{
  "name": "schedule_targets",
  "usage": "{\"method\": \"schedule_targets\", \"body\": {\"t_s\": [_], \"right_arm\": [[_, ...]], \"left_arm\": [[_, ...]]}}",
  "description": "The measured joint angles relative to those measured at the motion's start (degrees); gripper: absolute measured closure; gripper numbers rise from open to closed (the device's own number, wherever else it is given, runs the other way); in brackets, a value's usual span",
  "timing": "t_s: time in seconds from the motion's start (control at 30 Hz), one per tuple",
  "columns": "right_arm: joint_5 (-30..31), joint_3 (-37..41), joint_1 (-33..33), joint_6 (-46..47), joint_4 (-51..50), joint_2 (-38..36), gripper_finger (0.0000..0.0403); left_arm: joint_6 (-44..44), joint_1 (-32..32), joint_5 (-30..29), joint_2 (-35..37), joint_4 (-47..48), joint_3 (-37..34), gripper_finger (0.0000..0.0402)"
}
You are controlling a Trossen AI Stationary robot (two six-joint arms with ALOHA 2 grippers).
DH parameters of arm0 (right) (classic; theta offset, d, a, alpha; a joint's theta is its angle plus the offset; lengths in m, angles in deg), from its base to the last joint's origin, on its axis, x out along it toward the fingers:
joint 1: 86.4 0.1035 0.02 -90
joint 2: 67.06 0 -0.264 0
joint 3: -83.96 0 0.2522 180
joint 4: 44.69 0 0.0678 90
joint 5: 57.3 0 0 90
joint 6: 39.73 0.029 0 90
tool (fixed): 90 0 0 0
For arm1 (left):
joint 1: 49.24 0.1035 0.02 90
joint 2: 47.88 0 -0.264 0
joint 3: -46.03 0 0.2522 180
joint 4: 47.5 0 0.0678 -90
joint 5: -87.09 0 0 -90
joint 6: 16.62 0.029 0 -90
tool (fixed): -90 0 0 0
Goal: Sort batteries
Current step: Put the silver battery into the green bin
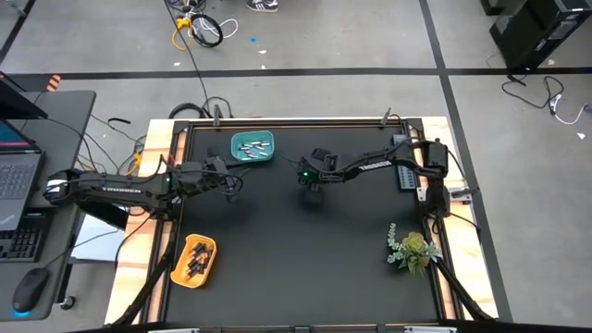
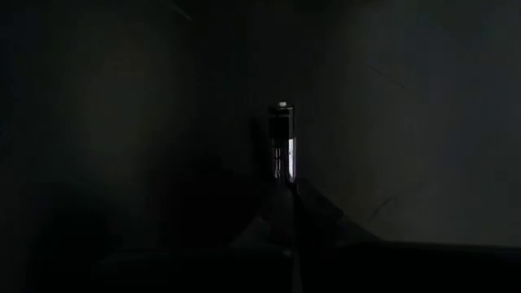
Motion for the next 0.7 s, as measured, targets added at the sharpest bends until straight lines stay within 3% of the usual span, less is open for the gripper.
{"method": "schedule_targets", "body": {"t_s": [0.4,0.7], "right_arm": [[-2.3,-0.1,0.0,-1.0,6.8,-2.4,0.0402],[-6.2,-9.4,-0.6,-1.7,7.1,-2.2,0.0403]], "left_arm": [[0.0,0.0,0.0,0.0,0.3,0.0,0.0286],[1.0,0.1,-2.3,0.0,-0.8,0.0,0.0286]]}}
